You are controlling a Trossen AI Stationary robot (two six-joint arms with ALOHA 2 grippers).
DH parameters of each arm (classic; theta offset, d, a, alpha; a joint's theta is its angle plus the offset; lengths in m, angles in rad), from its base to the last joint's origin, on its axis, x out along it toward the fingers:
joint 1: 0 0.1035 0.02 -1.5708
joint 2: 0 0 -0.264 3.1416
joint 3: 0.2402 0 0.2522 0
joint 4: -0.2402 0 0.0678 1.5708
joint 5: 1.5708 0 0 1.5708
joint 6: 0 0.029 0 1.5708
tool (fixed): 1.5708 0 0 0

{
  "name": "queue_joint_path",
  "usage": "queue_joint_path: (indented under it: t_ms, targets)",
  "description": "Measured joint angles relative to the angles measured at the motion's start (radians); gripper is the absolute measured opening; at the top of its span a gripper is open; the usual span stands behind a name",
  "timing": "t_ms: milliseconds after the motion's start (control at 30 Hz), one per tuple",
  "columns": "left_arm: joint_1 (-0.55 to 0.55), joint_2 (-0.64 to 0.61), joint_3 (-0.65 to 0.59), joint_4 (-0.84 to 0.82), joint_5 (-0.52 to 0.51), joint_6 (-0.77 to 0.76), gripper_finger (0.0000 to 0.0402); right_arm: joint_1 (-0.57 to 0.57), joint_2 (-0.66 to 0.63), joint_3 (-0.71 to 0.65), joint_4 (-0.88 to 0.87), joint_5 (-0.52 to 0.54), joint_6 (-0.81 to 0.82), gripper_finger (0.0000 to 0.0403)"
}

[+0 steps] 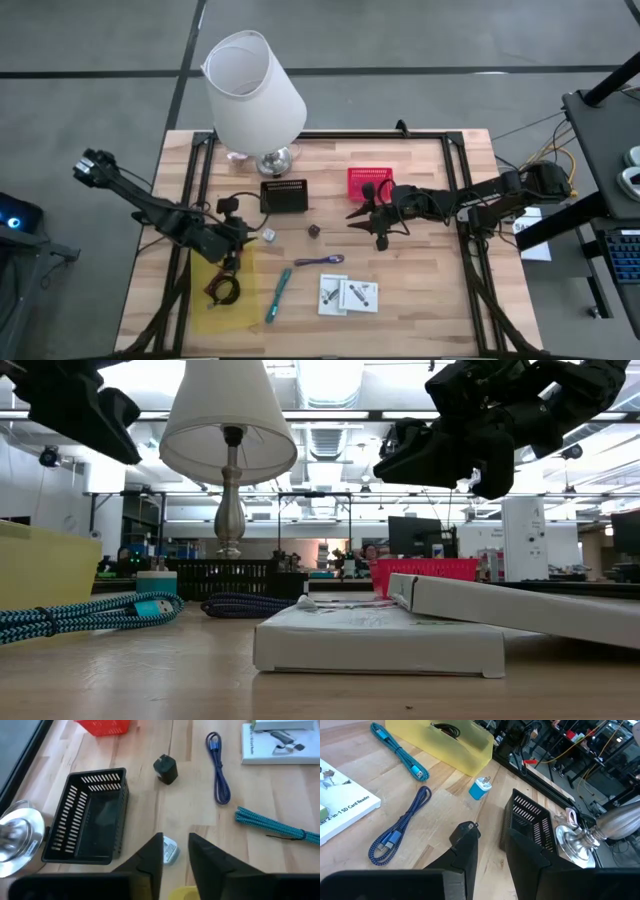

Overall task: Pick and place items into bin
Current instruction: Put the blue charger cable into the yellow bin

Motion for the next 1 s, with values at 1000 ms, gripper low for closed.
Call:
queue_joint_path:
  t_ms: [1000]
  targets:
    - [0.033, 0.375, 0.085, 0.459, 0.164, 0.343, 0.0189, 0.000, 0.000, 0.000, -0.001, 0.000, 0.003, 0.0084]
